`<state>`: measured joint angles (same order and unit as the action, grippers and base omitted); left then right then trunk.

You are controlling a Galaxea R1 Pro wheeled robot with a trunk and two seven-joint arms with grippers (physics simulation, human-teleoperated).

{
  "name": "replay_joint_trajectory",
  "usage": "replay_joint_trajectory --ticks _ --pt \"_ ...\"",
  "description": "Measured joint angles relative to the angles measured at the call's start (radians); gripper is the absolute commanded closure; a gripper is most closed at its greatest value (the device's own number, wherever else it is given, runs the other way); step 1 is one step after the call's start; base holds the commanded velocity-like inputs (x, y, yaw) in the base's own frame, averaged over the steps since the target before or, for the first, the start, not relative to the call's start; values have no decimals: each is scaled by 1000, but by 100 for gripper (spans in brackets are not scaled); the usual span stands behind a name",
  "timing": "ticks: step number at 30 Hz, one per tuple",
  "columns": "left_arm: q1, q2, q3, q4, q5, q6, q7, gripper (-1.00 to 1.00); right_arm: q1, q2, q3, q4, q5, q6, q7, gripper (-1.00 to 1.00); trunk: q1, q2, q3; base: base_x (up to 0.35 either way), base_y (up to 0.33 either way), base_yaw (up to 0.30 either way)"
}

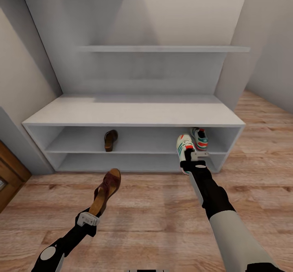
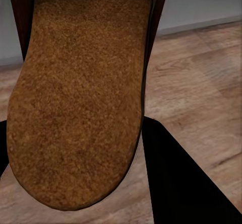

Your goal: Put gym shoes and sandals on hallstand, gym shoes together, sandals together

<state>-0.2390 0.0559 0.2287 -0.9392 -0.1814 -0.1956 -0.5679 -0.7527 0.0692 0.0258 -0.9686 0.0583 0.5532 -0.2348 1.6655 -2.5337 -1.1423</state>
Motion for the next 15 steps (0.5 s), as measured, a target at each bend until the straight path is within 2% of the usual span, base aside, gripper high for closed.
replay_joint_trajectory --ticks 6,15 --pt "2 0 0 -1 0 0 0 100 0 0 0 0 0 0 0 100 0 0 0 97 0 0" --pt "4 0 0 -1 0 0 -1 100 0 0 0 0 0 -1 0 100 0 0 0 25 0 0"
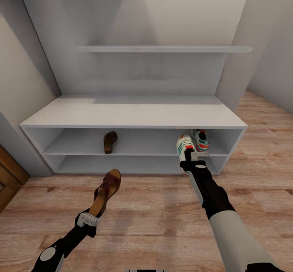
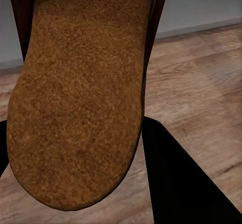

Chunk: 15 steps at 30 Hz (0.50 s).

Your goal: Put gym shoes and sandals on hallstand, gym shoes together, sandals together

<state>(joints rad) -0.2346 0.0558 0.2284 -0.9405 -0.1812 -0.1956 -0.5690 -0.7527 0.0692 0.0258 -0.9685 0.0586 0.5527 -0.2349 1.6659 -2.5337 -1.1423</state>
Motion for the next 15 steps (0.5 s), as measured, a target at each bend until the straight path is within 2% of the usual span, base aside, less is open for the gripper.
replay_joint_trajectory --ticks 11,15 --pt "2 -1 0 -1 0 -18 1 100 0 0 0 0 0 0 0 100 0 0 0 6 0 0" --pt "2 0 0 -1 0 -22 1 100 0 0 0 0 0 0 0 100 0 0 0 98 0 0"
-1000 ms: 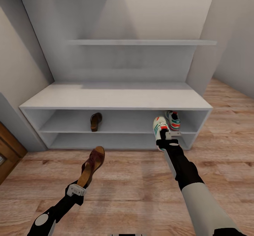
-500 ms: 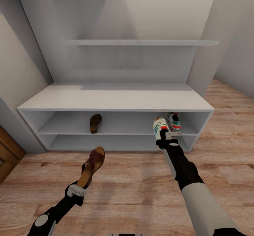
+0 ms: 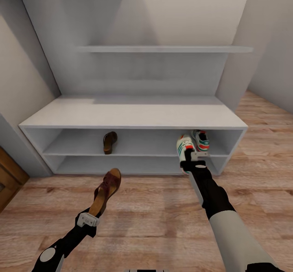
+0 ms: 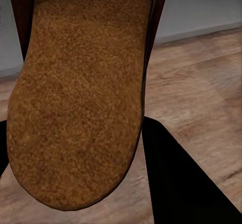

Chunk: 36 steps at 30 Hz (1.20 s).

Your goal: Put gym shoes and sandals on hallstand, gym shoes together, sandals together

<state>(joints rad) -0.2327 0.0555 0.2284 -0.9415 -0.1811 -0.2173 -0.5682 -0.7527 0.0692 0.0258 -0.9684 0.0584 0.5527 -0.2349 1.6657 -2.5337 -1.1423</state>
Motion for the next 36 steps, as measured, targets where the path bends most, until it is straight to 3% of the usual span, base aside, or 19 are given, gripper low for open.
replay_joint_trajectory --ticks 12,23,36 --pt "0 0 0 0 -2 -4 -12 100 0 0 0 0 0 0 0 100 0 0 0 134 0 0" --pt "4 8 10 -17 -2 -4 -150 100 0 0 0 0 1 0 0 100 0 0 0 18 0 0" --pt "36 12 13 -67 0 -5 -183 100 0 0 0 0 1 0 0 100 0 0 0 98 0 0"
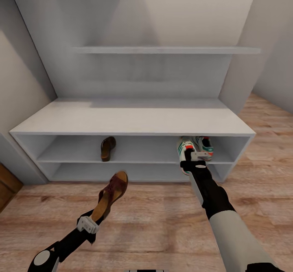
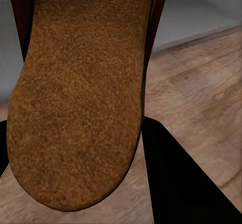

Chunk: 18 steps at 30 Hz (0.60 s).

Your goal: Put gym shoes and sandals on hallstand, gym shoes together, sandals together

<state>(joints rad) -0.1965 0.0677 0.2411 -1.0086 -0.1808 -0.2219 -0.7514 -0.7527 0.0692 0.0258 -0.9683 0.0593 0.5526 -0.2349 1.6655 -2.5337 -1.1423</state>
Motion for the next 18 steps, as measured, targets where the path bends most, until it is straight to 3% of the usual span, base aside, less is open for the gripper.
replay_joint_trajectory --ticks 18 --pt "8 0 -1 -12 0 -1 -3 100 0 0 0 0 0 0 0 100 0 0 0 46 0 0"
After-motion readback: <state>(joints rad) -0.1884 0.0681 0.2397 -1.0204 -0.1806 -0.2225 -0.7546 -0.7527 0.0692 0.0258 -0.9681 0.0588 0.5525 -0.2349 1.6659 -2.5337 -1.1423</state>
